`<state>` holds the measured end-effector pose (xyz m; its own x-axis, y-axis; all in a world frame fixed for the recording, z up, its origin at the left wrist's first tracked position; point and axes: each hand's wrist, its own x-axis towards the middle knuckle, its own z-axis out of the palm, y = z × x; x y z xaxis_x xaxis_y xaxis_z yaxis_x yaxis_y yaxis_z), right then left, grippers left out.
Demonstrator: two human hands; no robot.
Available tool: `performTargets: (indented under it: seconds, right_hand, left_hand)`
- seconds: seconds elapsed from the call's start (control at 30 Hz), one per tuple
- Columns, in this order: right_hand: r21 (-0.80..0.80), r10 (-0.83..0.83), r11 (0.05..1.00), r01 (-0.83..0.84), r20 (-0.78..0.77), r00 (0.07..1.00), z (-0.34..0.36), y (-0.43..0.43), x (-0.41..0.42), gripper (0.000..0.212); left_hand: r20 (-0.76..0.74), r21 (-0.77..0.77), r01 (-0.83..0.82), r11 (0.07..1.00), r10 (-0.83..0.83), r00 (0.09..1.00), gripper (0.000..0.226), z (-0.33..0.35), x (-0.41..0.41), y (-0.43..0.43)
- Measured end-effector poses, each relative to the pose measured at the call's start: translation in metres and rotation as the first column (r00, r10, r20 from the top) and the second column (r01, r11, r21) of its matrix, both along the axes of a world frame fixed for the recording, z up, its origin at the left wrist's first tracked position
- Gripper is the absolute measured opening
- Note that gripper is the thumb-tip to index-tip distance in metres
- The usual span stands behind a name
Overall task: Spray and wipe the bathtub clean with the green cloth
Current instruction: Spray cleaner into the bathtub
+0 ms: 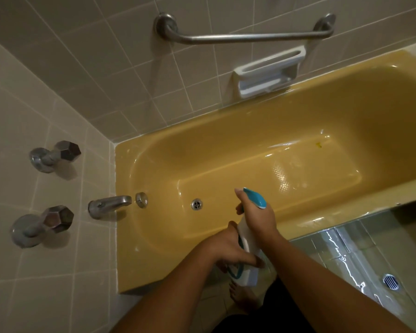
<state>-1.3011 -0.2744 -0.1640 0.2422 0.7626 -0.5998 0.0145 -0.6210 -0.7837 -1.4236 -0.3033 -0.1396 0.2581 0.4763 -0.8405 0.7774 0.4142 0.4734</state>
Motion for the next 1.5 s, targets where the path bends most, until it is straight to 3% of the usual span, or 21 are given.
performTargets:
  seconds: [0.4, 0.57, 0.73, 0.83, 0.97, 1.1, 1.33, 1.5]
  right_hand:
    - [0.021, -0.118, 0.993, 0.116, 0.134, 0.984, -0.002, -0.002, 0.018, 0.053]
    - [0.009, -0.155, 0.988, 0.156, 0.134, 0.979, -0.004, -0.003, 0.045, 0.049]
    - [-0.02, -0.202, 0.977, 0.212, 0.22, 0.954, 0.0, 0.002, 0.068, 0.055]
    - [-0.032, -0.207, 0.976, 0.216, 0.181, 0.961, 0.003, 0.01, 0.083, 0.042]
    - [-0.044, -0.207, 0.974, 0.223, 0.241, 0.948, 0.003, 0.028, 0.109, 0.054]
    - [-0.082, -0.16, 0.979, 0.185, 0.25, 0.955, 0.003, 0.052, 0.151, 0.046]
    - [-0.109, -0.209, 0.96, 0.259, 0.343, 0.916, 0.006, 0.087, 0.243, 0.049]
    - [-0.126, -0.189, 0.963, 0.239, 0.32, 0.929, 0.012, 0.111, 0.301, 0.052]
  left_hand:
    - [0.064, 0.197, 0.027, 0.98, -0.041, 0.997, 0.053, -0.029, 0.032, 0.001]
    - [0.076, 0.162, 0.032, 0.986, -0.045, 0.996, 0.082, -0.038, 0.056, 0.004]
    - [0.055, 0.141, 0.076, 0.987, -0.085, 0.995, 0.096, -0.036, 0.081, 0.016]
    - [0.038, 0.083, 0.103, 0.991, -0.107, 0.994, 0.093, -0.029, 0.092, 0.029]
    - [0.009, 0.072, 0.136, 0.988, -0.137, 0.991, 0.085, -0.02, 0.119, 0.049]
    - [0.0, 0.026, 0.124, 0.992, -0.124, 0.992, 0.084, -0.016, 0.161, 0.072]
    - [-0.018, 0.007, 0.202, 0.979, -0.202, 0.979, 0.087, -0.011, 0.256, 0.114]
    - [0.001, -0.008, 0.215, 0.977, -0.215, 0.977, 0.084, -0.008, 0.312, 0.141]
